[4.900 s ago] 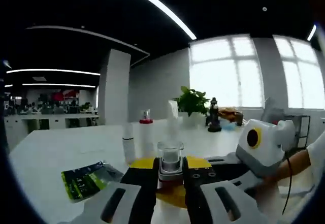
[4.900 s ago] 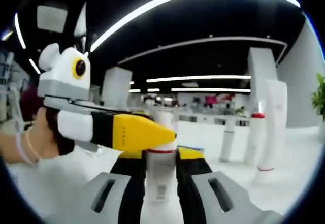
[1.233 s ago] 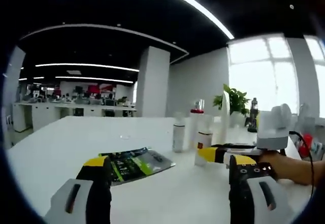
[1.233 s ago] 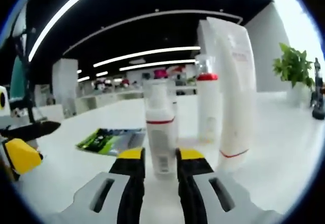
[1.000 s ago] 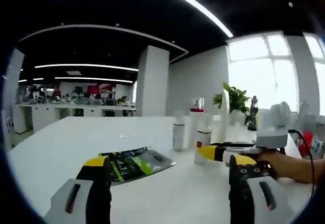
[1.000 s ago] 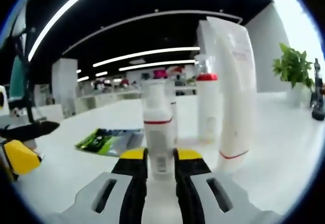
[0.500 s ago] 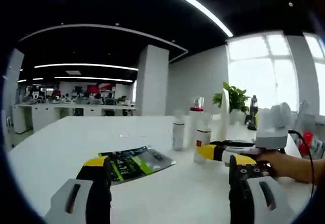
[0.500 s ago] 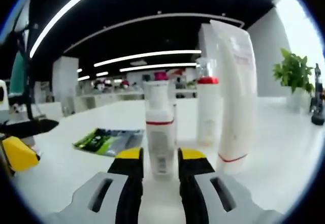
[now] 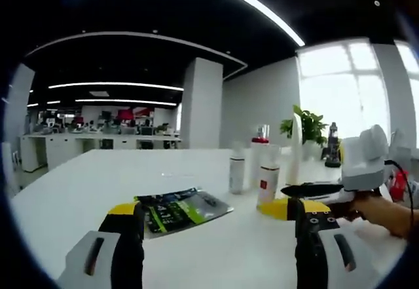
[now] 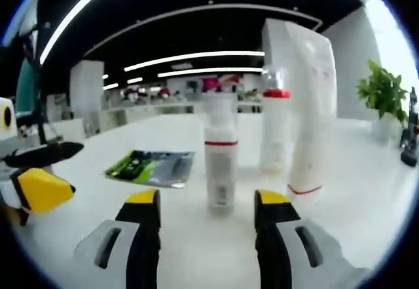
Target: Arrange the skincare products in the storage area until every visible bottle or jar stands upright without overlapping.
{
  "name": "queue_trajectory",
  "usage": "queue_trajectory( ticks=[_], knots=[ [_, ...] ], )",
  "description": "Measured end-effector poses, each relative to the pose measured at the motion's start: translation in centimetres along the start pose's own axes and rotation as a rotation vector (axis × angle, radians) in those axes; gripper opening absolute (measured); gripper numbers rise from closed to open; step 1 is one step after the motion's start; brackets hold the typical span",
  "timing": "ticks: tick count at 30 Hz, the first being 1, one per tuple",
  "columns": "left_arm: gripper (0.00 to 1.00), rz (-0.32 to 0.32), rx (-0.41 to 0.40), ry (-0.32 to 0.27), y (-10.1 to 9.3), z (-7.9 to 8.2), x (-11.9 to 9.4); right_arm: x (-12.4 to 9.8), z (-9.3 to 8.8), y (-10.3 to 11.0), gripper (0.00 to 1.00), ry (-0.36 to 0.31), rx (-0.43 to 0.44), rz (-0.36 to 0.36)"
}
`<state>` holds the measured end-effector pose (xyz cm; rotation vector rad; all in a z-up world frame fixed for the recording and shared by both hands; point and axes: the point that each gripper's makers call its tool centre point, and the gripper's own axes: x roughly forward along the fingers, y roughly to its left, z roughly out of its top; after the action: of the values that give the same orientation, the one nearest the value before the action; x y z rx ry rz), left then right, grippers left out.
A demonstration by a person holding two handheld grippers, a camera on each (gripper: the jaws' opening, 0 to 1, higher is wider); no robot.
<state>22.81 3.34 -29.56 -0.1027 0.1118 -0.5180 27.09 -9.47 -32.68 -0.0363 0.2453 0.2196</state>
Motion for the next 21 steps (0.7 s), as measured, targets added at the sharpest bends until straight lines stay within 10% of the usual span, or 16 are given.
queue_trajectory(
  ticks=[10,21],
  knots=[
    [0.98,0.046,-0.041,-0.032,2.2,0.8,0.2,-0.5,-0.5,2.3,0.78,0.048,0.063,0.102],
    [0.99,0.078,-0.061,-0.092,3.3,1.9,0.2,-1.3,-2.0,3.5,0.74,0.198,0.165,0.156]
  ],
)
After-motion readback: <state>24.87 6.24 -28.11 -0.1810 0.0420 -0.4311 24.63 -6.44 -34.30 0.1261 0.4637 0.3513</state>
